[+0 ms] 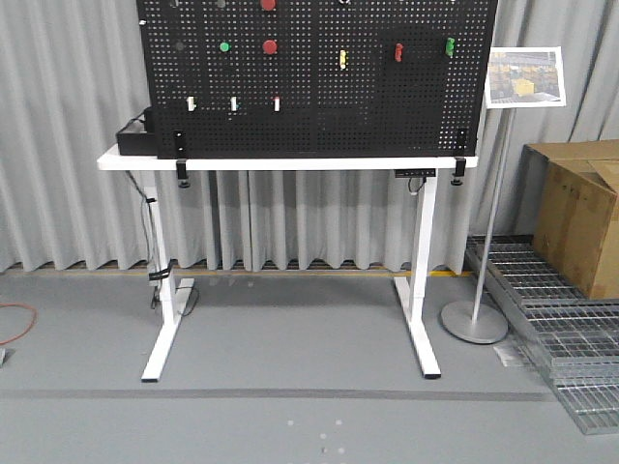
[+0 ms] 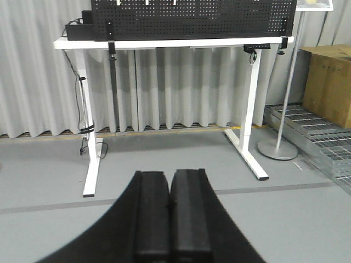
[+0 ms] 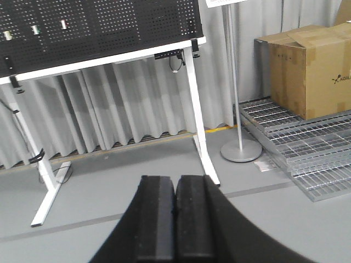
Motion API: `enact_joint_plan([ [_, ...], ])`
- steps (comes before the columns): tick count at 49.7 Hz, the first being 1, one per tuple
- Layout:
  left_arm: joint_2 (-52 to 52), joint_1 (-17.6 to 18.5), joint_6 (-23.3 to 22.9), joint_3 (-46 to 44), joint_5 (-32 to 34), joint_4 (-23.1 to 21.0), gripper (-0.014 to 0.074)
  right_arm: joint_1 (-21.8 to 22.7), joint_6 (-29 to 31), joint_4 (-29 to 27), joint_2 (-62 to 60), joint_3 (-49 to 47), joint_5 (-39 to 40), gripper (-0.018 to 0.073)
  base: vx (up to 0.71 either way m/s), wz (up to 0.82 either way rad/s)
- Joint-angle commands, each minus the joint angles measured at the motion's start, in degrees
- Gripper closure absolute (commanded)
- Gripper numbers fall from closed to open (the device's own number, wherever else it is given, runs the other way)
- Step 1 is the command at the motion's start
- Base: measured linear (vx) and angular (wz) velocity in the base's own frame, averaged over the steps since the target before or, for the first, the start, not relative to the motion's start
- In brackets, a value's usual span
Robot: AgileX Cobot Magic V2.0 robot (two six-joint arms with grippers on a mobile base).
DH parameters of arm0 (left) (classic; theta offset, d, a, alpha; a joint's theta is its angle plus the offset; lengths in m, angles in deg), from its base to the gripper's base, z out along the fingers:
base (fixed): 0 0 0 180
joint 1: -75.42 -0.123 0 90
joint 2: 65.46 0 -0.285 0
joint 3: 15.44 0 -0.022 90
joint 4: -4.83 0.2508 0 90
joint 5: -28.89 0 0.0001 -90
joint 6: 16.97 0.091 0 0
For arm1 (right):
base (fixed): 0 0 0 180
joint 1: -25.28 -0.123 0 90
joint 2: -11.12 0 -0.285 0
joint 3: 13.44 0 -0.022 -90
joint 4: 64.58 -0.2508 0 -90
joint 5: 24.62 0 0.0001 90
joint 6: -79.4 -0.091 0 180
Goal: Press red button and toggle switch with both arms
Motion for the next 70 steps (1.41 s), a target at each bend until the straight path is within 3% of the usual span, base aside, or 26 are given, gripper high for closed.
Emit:
enact_joint_plan([
  [1, -0.9, 0.1, -0.4, 2.0, 4.8, -0.2, 0.0594, 0.3, 0.1, 0.6, -1.0, 0.6, 4.9, 0.0562, 0.30, -0.09],
  [70, -0.9, 0.1, -0.4, 2.0, 4.8, -0.2, 0.0594, 0.3, 0.1, 0.6, -1.0, 0.6, 4.9, 0.0562, 0.46, 0.00],
])
